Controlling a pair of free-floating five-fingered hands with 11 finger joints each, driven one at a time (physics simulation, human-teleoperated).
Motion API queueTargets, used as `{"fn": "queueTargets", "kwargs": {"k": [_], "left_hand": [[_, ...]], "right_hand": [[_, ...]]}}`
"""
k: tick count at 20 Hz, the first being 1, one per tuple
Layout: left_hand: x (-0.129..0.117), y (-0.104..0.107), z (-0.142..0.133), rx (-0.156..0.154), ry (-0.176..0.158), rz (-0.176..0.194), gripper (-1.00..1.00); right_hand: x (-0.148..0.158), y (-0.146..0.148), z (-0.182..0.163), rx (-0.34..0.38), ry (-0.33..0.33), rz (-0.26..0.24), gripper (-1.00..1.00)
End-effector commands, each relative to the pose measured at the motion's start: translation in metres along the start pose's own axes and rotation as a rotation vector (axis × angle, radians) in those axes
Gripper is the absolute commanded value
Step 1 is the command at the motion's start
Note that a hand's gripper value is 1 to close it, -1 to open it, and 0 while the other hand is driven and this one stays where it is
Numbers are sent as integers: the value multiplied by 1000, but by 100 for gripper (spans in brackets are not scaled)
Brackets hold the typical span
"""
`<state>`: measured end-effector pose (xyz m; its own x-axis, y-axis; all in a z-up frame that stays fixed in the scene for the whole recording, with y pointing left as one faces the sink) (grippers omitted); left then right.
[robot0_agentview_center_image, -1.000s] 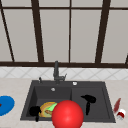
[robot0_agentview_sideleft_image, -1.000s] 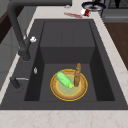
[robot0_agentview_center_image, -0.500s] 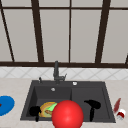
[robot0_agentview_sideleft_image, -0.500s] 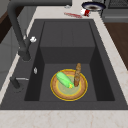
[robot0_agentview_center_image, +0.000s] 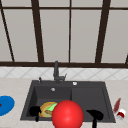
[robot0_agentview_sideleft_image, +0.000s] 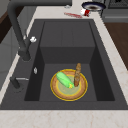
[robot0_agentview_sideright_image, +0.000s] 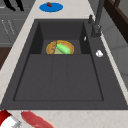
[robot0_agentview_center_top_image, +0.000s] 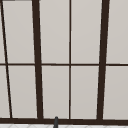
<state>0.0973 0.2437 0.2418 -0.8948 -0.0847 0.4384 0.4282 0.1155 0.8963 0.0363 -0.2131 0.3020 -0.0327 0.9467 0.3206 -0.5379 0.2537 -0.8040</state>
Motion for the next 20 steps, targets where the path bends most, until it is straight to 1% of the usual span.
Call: {"fn": "queueTargets", "kwargs": {"k": [1, 5, 8, 9, 10, 11, 14, 15, 17, 20], "left_hand": [[0, 0, 0, 0, 0, 0, 0], [0, 0, 0, 0, 0, 0, 0], [0, 0, 0, 0, 0, 0, 0], [0, 0, 0, 0, 0, 0, 0], [0, 0, 0, 0, 0, 0, 0], [0, 0, 0, 0, 0, 0, 0], [0, 0, 0, 0, 0, 0, 0], [0, 0, 0, 0, 0, 0, 0], [0, 0, 0, 0, 0, 0, 0], [0, 0, 0, 0, 0, 0, 0]], "right_hand": [[-6, 16, 24, -13, 62, 108, -100], [-10, 27, 45, -31, 89, 160, -100], [-19, 25, 42, -48, 106, 198, -100], [-23, 24, 44, -67, 88, 184, -100], [-26, 21, 43, -72, 80, 163, -100], [-28, 18, 43, -76, 76, 158, -100], [-31, 5, 24, -47, 82, 151, -100], [-33, -2, 16, -27, 76, 131, -100], [-38, -11, 6, -17, 74, 124, -100], [-38, -22, -15, -20, 93, 134, -100]]}}
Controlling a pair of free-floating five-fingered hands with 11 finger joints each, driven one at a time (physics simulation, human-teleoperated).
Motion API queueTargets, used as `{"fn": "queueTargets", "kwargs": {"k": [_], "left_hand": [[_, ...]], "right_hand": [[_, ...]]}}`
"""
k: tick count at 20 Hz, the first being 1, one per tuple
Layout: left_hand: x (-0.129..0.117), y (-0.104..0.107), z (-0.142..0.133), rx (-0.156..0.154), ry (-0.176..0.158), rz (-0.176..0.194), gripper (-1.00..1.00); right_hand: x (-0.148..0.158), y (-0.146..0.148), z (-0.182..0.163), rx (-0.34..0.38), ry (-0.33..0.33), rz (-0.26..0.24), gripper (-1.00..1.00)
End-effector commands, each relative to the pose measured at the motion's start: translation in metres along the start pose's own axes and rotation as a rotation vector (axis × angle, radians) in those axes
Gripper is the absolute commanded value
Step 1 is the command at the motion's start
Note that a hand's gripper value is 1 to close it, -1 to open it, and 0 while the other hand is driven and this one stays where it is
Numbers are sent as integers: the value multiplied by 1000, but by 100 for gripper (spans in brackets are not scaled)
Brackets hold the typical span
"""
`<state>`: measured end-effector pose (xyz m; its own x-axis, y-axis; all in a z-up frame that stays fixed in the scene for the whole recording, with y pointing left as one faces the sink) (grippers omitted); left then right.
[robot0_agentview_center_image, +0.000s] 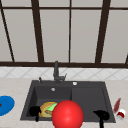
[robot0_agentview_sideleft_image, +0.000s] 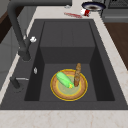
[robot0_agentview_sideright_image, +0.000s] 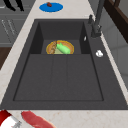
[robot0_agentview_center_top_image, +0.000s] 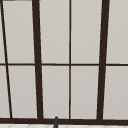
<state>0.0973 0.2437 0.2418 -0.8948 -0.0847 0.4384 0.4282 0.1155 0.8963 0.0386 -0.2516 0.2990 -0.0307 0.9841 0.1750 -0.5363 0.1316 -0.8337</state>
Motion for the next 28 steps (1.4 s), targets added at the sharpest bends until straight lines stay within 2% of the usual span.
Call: {"fn": "queueTargets", "kwargs": {"k": [1, 3, 5, 6, 8, 9, 12, 16, 22, 25, 28], "left_hand": [[0, 0, 0, 0, 0, 0, 0], [0, 0, 0, 0, 0, 0, 0], [0, 0, 0, 0, 0, 0, 0], [0, 0, -1, 0, 0, 0, -100], [-10, 4, -11, 9, 5, 9, -100], [-16, 6, -14, 0, -7, 14, -100], [-35, 14, -26, -15, 9, 22, -100], [-56, 23, -42, -22, 5, 31, -100], [-91, 19, -58, -36, -51, 36, -100], [-101, 9, -61, -57, -85, 38, -100], [-107, -3, -62, -64, -115, 23, -100]], "right_hand": [[-1, -17, -26, -27, 16, 10, -100], [-3, -9, -26, -55, 21, 25, -100], [-3, -12, -22, -49, 4, 7, -100], [-3, -13, -23, -63, 5, 9, 0], [-3, -16, -23, -85, 4, 21, 0], [-3, -17, -23, -89, 5, 19, 0], [-3, -18, -24, -96, 6, 15, 0], [-3, -18, -24, -100, 7, 12, 0], [-3, -18, -24, -102, 8, 9, 0], [-3, -18, -24, -103, 8, 8, 0], [-3, -18, -24, -104, 8, 7, 0]]}}
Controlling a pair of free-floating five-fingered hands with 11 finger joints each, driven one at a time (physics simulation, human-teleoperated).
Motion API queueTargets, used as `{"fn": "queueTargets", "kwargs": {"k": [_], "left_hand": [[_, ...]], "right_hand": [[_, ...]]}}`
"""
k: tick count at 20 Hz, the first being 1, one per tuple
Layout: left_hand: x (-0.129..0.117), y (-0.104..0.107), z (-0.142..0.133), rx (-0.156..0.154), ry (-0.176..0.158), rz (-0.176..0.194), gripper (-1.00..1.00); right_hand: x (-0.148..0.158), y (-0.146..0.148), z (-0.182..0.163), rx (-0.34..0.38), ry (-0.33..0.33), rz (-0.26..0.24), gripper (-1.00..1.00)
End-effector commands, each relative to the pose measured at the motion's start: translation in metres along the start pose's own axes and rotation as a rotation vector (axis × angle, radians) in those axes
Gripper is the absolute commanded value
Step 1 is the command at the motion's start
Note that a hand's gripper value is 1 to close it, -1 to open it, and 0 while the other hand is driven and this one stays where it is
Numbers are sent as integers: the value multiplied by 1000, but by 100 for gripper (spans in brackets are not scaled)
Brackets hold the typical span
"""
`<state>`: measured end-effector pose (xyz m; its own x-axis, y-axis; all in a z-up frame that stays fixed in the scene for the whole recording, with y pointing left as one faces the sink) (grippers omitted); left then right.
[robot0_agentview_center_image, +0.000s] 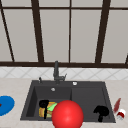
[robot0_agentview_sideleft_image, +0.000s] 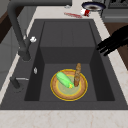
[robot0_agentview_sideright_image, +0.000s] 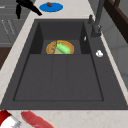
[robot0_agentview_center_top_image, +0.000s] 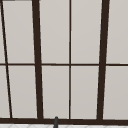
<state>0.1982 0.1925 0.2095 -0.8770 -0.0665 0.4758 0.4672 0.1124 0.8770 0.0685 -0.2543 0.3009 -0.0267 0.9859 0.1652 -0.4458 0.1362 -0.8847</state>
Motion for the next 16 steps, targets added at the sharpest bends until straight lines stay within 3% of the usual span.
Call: {"fn": "queueTargets", "kwargs": {"k": [1, 4, 16], "left_hand": [[-9, -15, 1, -59, -112, -24, -100], [-14, -24, 1, -59, -129, -2, -100], [-40, -58, 4, -51, -180, 11, -100]], "right_hand": [[0, 0, 0, 0, 0, 0, 0], [0, 0, 0, 0, 0, 0, 0], [0, 0, 0, -1, 1, -1, 0]]}}
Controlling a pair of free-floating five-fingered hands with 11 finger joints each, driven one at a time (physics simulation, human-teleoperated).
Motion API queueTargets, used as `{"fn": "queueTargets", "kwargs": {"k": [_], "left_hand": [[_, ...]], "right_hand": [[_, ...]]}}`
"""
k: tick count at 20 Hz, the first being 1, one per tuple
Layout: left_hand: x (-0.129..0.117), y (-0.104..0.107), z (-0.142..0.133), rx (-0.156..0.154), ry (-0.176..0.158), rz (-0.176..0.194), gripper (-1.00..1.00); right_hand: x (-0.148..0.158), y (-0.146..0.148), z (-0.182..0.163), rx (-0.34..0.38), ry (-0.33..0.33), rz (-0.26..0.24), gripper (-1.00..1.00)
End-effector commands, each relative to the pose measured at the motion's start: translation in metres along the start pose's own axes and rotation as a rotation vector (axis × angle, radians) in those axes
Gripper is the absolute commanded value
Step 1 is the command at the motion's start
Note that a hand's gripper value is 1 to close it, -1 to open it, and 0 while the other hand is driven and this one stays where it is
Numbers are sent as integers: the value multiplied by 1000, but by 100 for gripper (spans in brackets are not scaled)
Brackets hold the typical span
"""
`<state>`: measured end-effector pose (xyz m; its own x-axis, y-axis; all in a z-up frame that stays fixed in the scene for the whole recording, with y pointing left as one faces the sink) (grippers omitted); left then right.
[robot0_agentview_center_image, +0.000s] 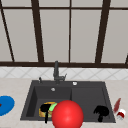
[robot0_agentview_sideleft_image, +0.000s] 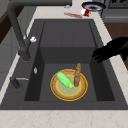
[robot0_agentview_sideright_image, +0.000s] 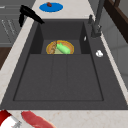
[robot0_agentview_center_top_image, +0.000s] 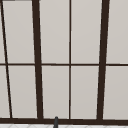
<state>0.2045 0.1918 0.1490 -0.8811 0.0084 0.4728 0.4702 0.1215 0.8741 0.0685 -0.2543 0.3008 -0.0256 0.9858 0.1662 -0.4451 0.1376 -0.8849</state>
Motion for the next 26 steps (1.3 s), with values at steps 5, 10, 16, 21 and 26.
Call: {"fn": "queueTargets", "kwargs": {"k": [5, 10, 16, 21, 26], "left_hand": [[-24, -15, 2, -43, -113, 11, -100], [-62, -2, 0, -8, -48, 7, -100], [-97, 6, -5, 4, -29, 2, -100], [-134, -2, -21, -9, -41, 3, -100], [-145, -5, -12, -96, -106, 98, -100]], "right_hand": [[0, 0, 0, 0, 0, 0, 0], [0, 0, 0, 0, 0, 0, 0], [0, 0, 0, 0, 0, 0, 0], [0, 0, 0, 0, 0, 0, 0], [0, 0, 0, 0, 0, 0, 0]]}}
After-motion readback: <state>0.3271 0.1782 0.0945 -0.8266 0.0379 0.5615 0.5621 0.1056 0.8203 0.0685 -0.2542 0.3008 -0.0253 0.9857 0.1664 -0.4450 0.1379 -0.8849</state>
